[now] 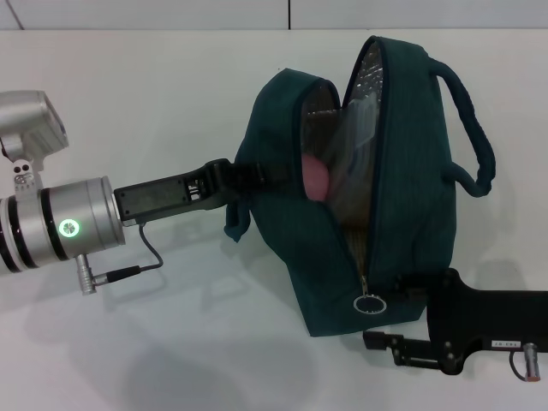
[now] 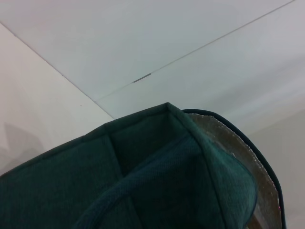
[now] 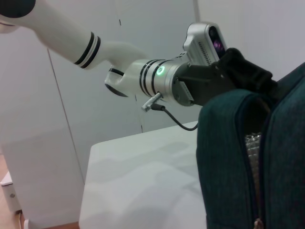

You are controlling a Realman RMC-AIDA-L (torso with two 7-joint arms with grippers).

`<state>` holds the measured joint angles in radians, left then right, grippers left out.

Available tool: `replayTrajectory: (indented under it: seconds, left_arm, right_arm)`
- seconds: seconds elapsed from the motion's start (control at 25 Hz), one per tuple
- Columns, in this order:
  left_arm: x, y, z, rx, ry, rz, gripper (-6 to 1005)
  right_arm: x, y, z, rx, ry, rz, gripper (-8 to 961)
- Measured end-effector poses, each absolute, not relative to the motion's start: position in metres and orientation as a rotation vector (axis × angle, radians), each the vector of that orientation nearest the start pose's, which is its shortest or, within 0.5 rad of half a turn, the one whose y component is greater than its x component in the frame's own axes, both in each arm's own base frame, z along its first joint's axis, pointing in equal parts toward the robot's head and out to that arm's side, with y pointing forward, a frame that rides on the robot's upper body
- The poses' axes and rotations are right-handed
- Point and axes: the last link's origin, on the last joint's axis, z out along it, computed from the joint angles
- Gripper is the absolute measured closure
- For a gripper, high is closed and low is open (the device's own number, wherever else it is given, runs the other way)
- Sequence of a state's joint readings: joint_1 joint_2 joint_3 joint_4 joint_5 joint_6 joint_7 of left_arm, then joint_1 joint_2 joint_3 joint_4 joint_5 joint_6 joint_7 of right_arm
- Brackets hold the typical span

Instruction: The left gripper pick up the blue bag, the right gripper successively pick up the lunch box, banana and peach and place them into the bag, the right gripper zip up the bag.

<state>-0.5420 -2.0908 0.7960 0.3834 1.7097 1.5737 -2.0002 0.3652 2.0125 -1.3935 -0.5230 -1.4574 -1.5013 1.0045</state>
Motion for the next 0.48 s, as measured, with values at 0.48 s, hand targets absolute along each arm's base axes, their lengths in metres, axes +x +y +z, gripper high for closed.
replayTrajectory:
  seconds: [0.48]
  left_arm:
    - [-0.2419,0.3111,-0.0392,-2.425,-1.787,-1.208,934]
  right_arm:
    - [0.269,0.2628,-0.0539,-2.923,0.292,0.794,694]
